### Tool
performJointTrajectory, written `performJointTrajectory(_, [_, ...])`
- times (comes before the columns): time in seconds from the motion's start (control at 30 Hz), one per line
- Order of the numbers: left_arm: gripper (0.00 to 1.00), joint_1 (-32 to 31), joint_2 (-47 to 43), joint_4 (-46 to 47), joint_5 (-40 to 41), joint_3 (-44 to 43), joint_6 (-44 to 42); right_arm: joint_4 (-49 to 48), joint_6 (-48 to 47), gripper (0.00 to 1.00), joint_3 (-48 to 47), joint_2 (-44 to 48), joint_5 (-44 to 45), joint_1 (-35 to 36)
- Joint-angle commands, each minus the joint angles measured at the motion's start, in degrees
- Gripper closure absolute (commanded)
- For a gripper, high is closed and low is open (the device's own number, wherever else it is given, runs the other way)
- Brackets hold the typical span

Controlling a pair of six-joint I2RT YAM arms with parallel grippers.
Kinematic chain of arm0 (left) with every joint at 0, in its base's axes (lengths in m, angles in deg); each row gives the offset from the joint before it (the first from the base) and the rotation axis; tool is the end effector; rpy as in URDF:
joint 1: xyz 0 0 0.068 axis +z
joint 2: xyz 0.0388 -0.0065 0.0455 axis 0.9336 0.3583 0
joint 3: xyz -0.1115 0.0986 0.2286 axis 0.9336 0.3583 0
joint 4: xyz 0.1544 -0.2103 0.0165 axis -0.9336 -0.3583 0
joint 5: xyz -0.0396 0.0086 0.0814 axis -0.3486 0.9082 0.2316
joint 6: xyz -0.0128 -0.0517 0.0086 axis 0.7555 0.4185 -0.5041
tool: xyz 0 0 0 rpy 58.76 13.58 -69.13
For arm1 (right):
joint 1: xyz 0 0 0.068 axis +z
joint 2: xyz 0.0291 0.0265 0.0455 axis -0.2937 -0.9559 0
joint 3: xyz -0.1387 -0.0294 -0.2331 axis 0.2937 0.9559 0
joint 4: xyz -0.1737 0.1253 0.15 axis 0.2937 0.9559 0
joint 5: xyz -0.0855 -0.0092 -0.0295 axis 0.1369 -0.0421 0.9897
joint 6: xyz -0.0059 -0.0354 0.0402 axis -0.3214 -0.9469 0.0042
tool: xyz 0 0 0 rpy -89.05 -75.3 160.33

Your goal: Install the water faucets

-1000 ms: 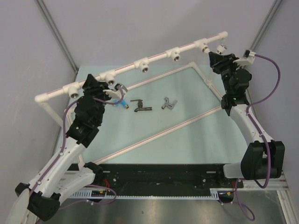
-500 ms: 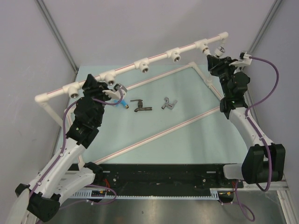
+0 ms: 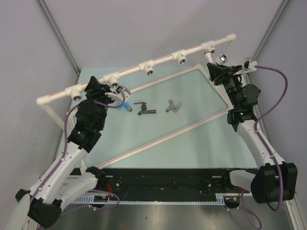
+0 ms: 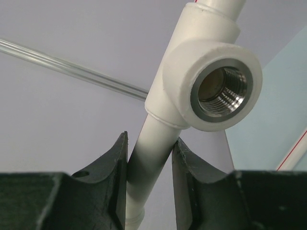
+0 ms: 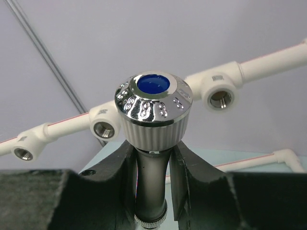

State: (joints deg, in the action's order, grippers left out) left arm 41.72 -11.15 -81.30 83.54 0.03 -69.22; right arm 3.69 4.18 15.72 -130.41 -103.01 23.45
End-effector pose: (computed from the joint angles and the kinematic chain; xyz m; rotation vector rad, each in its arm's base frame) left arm 0.1808 -0.0764 0.3889 0.8660 1.2672 0.8995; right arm 0.2728 0.0394 0.3880 -0.0096 1.2271 0.6630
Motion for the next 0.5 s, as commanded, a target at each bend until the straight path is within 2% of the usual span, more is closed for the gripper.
performJointTrajectory(0.0, [0.98,-0.5,-1.3,0.0,0.3,-0.8,14.0,-1.8,-2.3,1.0,-0.9,3.3,-3.1,-1.5])
performJointTrajectory(0.2, [0.98,-0.5,-1.1,-0.1,-0.1,-0.3,14.8,1.0,-6.4,1.0,-1.0,4.3,-1.3,-3.7])
performJointTrajectory(0.47, [0.98,-0.2,-1.6,0.7,-1.1,0.5,14.9,11.2,-12.5,1.0,-6.0,0.8,-3.5,-5.2])
